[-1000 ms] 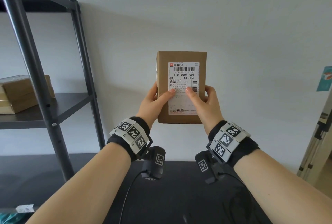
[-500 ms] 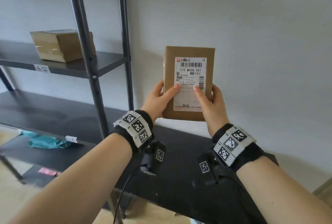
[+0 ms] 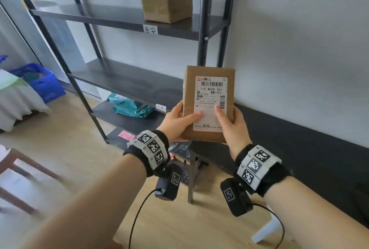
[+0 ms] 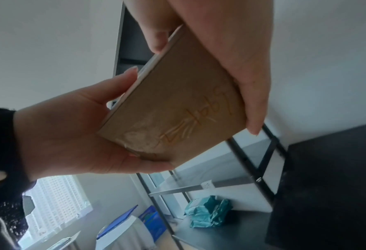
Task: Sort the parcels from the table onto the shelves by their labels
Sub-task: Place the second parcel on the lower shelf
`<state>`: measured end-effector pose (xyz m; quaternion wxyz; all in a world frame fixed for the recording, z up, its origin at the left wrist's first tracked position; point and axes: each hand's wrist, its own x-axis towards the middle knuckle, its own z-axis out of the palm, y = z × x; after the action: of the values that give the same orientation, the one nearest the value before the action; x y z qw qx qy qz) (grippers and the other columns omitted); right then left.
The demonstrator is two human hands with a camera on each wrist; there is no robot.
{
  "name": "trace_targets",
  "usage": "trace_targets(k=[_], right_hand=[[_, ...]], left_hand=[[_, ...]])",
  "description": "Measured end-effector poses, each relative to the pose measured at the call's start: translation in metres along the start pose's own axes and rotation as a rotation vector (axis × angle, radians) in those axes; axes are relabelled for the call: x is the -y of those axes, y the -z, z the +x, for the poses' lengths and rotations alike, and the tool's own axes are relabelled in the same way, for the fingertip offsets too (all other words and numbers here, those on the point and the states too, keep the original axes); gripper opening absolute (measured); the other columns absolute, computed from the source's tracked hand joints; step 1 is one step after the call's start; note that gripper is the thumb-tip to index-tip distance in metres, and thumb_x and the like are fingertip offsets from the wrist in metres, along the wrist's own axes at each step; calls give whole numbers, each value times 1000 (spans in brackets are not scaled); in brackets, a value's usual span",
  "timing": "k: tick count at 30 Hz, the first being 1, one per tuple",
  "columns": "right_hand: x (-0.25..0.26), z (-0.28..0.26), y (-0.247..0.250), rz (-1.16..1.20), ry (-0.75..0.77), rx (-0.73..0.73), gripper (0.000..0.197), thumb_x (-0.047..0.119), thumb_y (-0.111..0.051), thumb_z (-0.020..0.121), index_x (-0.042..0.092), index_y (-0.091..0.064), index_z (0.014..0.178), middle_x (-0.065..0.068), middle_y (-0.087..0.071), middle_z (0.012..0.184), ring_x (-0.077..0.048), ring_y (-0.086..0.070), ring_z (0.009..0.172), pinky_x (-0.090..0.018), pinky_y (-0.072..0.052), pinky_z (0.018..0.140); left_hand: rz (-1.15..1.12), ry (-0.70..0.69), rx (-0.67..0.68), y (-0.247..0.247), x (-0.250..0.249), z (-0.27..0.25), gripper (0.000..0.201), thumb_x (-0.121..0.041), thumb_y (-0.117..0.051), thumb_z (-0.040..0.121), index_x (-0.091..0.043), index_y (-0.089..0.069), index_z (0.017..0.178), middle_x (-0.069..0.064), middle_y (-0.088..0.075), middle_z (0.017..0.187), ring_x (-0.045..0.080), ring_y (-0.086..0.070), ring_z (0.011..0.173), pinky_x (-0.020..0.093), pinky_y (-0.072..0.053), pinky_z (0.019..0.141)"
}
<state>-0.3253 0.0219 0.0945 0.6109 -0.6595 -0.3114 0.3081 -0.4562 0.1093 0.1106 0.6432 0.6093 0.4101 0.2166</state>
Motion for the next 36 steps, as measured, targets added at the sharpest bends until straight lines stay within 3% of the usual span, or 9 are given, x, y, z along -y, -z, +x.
trace_targets(k=[5, 7, 11, 13, 15, 18, 25, 31, 36], right_hand=[[-4, -7, -89, 26, -80, 75, 44, 41, -53, 91, 31, -44, 133, 5, -60, 121, -9, -60, 98, -31, -52, 82], [-7, -4, -115, 26, -123, 99, 47, 39, -53, 92, 30, -41, 136, 4, -58, 124, -14, -59, 104, -33, -52, 84], [-9, 16, -148, 34, -175, 106, 44, 35, -51, 94, 30, -40, 136, 6, -56, 114, -3, -55, 87, -24, -49, 69], [-11, 34, -157, 14, -203, 95, 44, 37, -52, 93, 29, -41, 135, 6, -56, 115, -9, -58, 94, -32, -53, 75], [-14, 57, -165, -4, -239, 69, 49, 40, -54, 90, 28, -40, 136, 5, -56, 118, -18, -58, 105, -43, -54, 82], [-20, 97, -174, -7, -251, 38, 51, 41, -54, 90, 26, -38, 137, 6, -56, 115, -18, -56, 103, -43, -54, 84], [-30, 192, -191, -23, -287, -10, 41, 35, -50, 93, 23, -46, 132, 8, -55, 111, -17, -54, 103, -48, -46, 100], [-39, 243, -205, -101, -397, -42, 48, 47, -45, 92, 26, -43, 135, 3, -54, 129, -22, -51, 113, -52, -54, 79], [-46, 277, -214, -107, -413, -134, 49, 49, -43, 93, 27, -41, 137, 2, -51, 131, -24, -50, 118, -56, -56, 81]], left_hand=[[65, 68, -127, 83, 17, -1, 67, -48, -66, 79, -24, -39, 135, 2, -59, 124, 23, -62, 108, 49, -56, 88], [48, 103, -153, 109, 21, 6, 66, -47, -66, 79, -23, -39, 134, 4, -58, 126, 25, -61, 111, 50, -54, 91], [13, 156, -160, 142, 25, 31, 57, -40, -66, 81, -23, -41, 130, 5, -58, 127, 28, -59, 115, 53, -50, 97], [8, 158, -147, 152, 24, 50, 53, -37, -64, 84, -22, -42, 129, 4, -59, 124, 26, -60, 112, 52, -49, 98], [14, 145, -130, 158, 20, 71, 52, -35, -62, 87, -17, -42, 131, 3, -60, 121, 20, -62, 101, 41, -54, 88], [20, 131, -114, 164, 15, 112, 55, -33, -61, 88, -14, -41, 135, 5, -61, 124, 11, -62, 89, 25, -51, 69], [72, 161, -89, 175, 4, 210, 36, -33, -59, 89, -16, -53, 121, -6, -66, 93, 12, -64, 86, 38, -53, 94], [141, 219, -3, 188, 1, 275, 6, -31, -59, 90, -25, -61, 89, -4, -68, 90, 18, -66, 85, 40, -55, 92], [157, 212, 114, 196, 1, 328, 30, -30, -60, 89, -20, -58, 117, -2, -68, 97, 22, -68, 91, 44, -56, 90]])
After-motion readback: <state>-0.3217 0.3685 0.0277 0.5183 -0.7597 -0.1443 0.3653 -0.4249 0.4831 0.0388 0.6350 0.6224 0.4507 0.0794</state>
